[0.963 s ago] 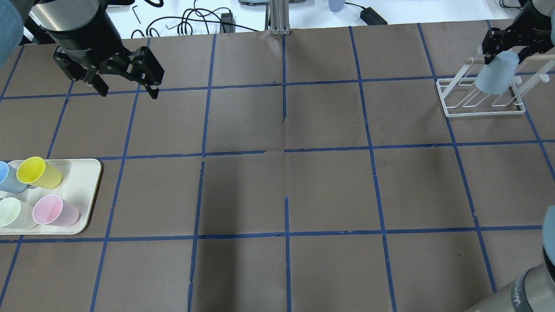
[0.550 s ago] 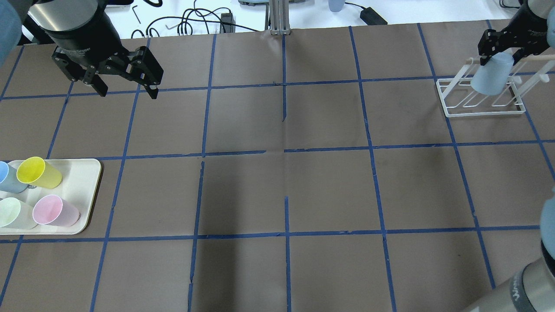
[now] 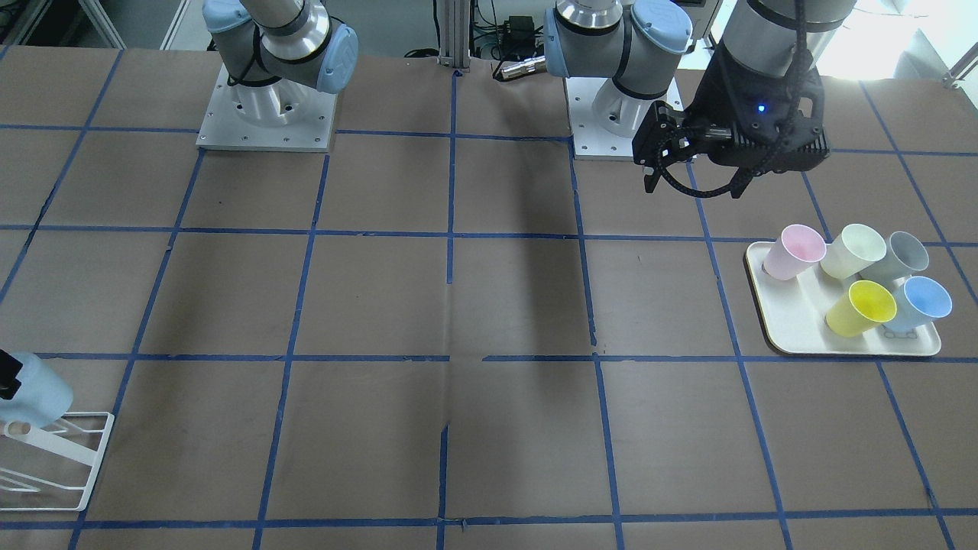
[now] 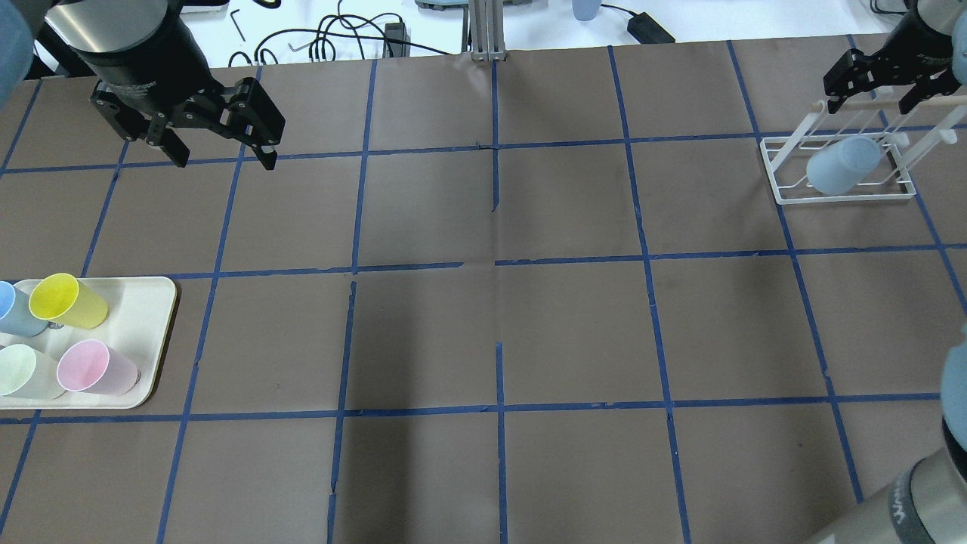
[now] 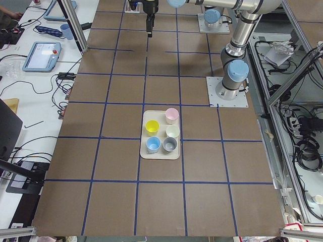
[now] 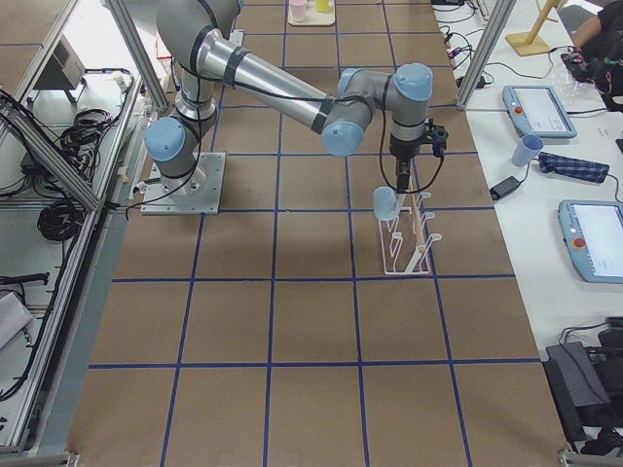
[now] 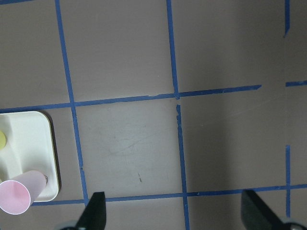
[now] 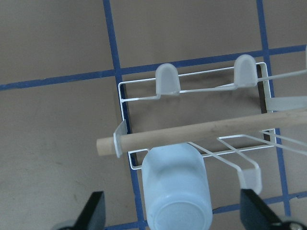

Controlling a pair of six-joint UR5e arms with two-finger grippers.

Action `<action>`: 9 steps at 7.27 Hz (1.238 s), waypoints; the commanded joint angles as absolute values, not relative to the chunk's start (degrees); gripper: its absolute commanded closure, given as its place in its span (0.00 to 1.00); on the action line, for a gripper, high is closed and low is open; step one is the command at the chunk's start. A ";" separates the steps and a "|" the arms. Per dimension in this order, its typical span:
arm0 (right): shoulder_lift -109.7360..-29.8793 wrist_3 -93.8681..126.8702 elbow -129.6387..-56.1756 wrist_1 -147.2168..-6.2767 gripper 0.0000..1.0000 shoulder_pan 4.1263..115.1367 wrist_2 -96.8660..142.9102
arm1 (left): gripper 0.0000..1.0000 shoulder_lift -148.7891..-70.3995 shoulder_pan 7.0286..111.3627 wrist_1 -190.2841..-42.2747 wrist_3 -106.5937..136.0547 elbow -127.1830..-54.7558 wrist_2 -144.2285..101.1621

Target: Transfer IKEA cup to right arm and place on rack

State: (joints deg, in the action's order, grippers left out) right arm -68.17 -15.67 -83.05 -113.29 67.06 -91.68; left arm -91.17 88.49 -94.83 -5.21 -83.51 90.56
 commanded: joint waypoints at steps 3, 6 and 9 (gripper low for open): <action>-77.48 -15.30 -82.44 -100.14 0.00 67.50 -91.85 | 0.00 -91.14 88.07 -94.83 -3.25 -82.97 89.30; -86.98 -15.20 -83.75 -87.84 0.00 68.55 -91.93 | 0.00 -91.14 87.89 -94.31 -3.34 -82.62 89.12; -90.26 -14.59 -85.95 -86.13 0.00 68.99 -91.76 | 0.00 -91.05 87.98 -94.39 -2.55 -82.97 89.30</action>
State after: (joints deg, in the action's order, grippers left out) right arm -89.08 -14.92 -85.28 -86.70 68.65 -92.12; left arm -91.07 87.94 -94.40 -2.80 -82.91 89.22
